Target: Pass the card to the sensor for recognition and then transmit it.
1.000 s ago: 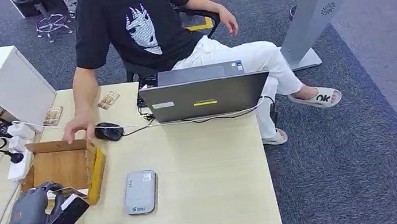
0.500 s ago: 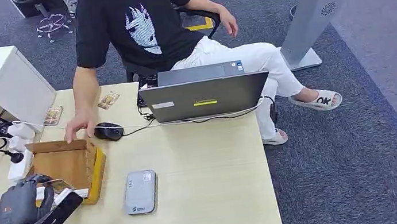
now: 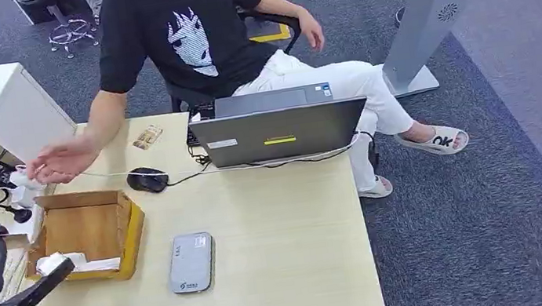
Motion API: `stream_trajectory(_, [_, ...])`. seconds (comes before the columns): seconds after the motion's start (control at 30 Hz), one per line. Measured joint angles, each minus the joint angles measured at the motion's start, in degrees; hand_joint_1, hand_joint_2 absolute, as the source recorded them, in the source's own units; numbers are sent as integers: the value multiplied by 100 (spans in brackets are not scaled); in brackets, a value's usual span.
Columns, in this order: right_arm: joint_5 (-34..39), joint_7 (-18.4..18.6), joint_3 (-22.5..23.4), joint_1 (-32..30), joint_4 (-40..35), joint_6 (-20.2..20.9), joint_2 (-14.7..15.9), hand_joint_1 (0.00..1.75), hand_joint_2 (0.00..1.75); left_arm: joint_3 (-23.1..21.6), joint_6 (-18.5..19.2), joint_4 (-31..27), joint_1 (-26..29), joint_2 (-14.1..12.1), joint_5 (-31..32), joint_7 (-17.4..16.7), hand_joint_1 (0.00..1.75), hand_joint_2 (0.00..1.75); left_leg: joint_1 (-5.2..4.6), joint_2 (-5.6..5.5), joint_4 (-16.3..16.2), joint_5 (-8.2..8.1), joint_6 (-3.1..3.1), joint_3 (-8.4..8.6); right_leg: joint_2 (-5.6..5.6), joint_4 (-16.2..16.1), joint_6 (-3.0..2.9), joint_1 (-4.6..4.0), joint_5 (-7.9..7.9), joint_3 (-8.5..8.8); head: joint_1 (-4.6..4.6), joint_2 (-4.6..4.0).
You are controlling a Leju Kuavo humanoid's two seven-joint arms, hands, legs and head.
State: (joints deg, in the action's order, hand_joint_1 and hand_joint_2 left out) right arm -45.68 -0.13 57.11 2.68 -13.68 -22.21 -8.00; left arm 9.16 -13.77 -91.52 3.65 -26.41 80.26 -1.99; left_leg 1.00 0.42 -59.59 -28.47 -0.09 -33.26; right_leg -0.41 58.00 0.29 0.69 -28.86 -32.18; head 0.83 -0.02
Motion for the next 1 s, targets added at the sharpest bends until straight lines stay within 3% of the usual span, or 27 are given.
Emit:
stream_trajectory(0.17, [-13, 2, 9, 3, 0, 0, 7, 0, 175, 153, -65, 0, -11, -229, 52, -6, 175, 175, 0, -2, 0, 0, -1, 0, -1, 0, 0, 0, 0, 1, 0, 0])
stream_trajectory(0.53, [-107, -11, 28, 6, 0, 13, 7, 0, 175, 489, -273, 219, -139, -432, 85, -43, 175, 175, 1, -2, 0, 0, -1, 0, -2, 0, 0, 1, 0, 1, 0, 0])
stream_trajectory(0.77, [-162, -39, 52, 9, 0, 0, 7, 0, 175, 579, -354, 415, -279, -441, 100, 31, 175, 175, 3, -3, 0, 3, -5, 0, -3, 0, -1, 0, 1, 1, 0, 0])
stream_trajectory(1.0, [-217, -55, 94, 20, 0, 0, 7, 0, 175, 537, -393, 568, -488, -277, 140, 123, 175, 175, 0, -3, -1, 4, -5, 0, -2, -1, -2, 0, 2, 2, 0, 0])
